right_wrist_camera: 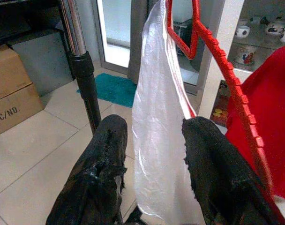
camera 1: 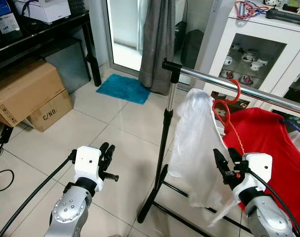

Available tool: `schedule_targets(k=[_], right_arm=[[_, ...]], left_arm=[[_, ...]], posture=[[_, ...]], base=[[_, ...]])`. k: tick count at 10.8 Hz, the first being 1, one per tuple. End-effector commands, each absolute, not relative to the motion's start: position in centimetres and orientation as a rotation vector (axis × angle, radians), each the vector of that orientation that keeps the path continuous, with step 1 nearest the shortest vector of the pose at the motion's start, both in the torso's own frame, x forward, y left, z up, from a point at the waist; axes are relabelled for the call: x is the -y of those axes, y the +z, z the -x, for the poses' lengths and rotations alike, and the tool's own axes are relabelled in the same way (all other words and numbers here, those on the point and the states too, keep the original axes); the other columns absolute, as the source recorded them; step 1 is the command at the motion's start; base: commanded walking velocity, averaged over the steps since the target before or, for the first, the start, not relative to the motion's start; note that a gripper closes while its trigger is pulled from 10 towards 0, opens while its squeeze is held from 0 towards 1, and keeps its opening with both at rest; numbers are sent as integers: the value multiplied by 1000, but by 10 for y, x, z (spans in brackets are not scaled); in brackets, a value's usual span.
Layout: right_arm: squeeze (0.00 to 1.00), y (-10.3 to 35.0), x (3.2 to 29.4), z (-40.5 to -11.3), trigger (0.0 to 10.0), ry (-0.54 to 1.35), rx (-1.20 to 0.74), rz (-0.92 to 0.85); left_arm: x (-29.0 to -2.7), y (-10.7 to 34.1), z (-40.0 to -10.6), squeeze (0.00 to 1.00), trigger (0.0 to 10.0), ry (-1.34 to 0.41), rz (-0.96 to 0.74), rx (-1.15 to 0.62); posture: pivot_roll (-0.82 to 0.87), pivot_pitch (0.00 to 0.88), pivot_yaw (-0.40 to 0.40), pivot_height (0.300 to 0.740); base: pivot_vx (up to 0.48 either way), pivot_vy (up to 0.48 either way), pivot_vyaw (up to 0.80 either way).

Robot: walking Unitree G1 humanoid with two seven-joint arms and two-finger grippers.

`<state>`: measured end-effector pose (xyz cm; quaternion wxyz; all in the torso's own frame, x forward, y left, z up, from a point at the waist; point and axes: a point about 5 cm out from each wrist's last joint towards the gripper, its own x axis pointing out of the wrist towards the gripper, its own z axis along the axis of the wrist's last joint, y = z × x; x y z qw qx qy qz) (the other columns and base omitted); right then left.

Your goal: Hang hanger

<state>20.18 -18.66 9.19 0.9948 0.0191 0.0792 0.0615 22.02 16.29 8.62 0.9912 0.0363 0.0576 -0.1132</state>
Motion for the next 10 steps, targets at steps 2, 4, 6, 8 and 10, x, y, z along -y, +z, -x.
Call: schedule_targets(k=[2, 4, 6, 8, 10], right_arm=[[0, 102, 187, -193, 10000, -115, -176, -159], [0, 101, 186, -192, 10000, -121, -177, -152], [0, 101, 186, -192, 10000, -121, -177, -152], [0, 101, 186, -192, 10000, -121, -177, -152], [0, 101, 186, -192, 10000, -121, -177, -152]], left_arm=[[-176, 125, -247, 0, 10000, -137, -84, -169], [-175, 124, -246, 0, 10000, -145, -86, -175], [-175, 124, -246, 0, 10000, -145, -86, -175], [-175, 124, -246, 0, 10000, -145, -86, -175], [-175, 124, -246, 0, 10000, -145, -86, -175]], posture=[[87, 0, 53, 740], [85, 0, 54, 740], [85, 0, 54, 740], [85, 0, 54, 740], [85, 0, 54, 740]], base=[[0, 0, 0], [0, 0, 0], [0, 0, 0], [0, 0, 0], [0, 0, 0]])
